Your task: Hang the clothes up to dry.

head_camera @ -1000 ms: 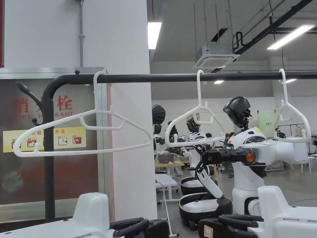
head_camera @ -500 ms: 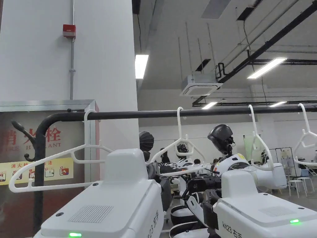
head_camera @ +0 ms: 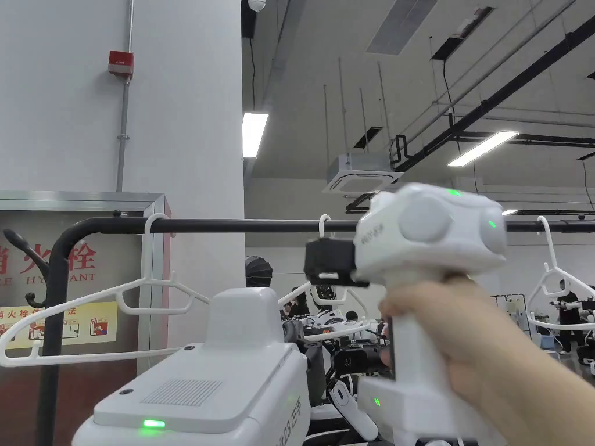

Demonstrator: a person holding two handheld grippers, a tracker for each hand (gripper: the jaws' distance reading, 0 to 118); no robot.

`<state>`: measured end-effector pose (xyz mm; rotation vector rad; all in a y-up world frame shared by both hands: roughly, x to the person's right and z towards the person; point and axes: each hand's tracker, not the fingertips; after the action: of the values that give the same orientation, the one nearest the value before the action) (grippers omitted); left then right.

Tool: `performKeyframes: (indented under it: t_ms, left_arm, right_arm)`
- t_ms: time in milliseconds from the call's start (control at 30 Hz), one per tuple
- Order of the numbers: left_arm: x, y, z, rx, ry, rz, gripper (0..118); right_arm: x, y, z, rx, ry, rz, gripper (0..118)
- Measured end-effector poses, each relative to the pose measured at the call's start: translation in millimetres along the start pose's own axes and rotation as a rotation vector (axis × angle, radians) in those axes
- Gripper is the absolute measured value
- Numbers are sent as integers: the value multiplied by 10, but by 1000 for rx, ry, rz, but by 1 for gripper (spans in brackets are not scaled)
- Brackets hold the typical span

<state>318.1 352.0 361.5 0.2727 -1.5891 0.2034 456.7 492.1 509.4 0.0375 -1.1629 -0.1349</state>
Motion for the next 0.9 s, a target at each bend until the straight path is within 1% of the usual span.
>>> performKeyframes:
  t_ms: [67,100,133,200,267,300,333,367,433,467,533,600,667,700,767,900]
  left_arm:
    - [-12,32,14,7,5,2,0]
    - [-26,54,24,8,6,3,0]
    - [-42,69,43,9,4,4,0]
    - [-53,87,76,11,4,3,0]
    - [-89,97,104,16,6,0,0]
    - [-104,96,114,15,10,-2,0]
    - [-122,94,120,16,13,1,0]
    - [-150,88,122,16,14,6,0]
    - [-174,79,106,11,30,10,0]
    - [-189,64,92,-6,33,26,0]
    - [-197,49,65,-11,32,31,0]
    - [-174,13,36,-18,26,29,0]
    - [-159,-14,7,-31,16,41,0]
    - [-152,-28,-6,-40,-2,54,0]
    - [-130,-52,-29,-47,-10,59,0]
    - [-88,-112,-81,-63,-1,43,0]
  right_arm:
    - [-174,165,-260,-94,11,27,118]
    - [-260,236,-386,-131,-17,38,118]
    - [-311,289,-471,-159,-18,45,118]
    - [-454,362,-671,-164,-76,88,118]
    - [-506,406,-863,-220,-124,133,118]
    - [-525,380,-875,-238,-124,125,118]
    - [-517,385,-937,-252,-126,120,118]
    - [-492,374,-993,-262,-160,103,117]
    - [-391,342,-1077,-284,-204,99,114]
    - [-343,330,-1097,-287,-226,80,113]
    - [-258,310,-1108,-293,-211,70,113]
    - [-233,268,-1180,-321,-203,85,113]
    - [-173,230,-1211,-332,-203,89,112]
    - [-131,254,-1402,-364,-212,91,112]
    - [-80,223,-1497,-367,-225,99,111]
    - [-44,187,-1575,-380,-211,102,110]
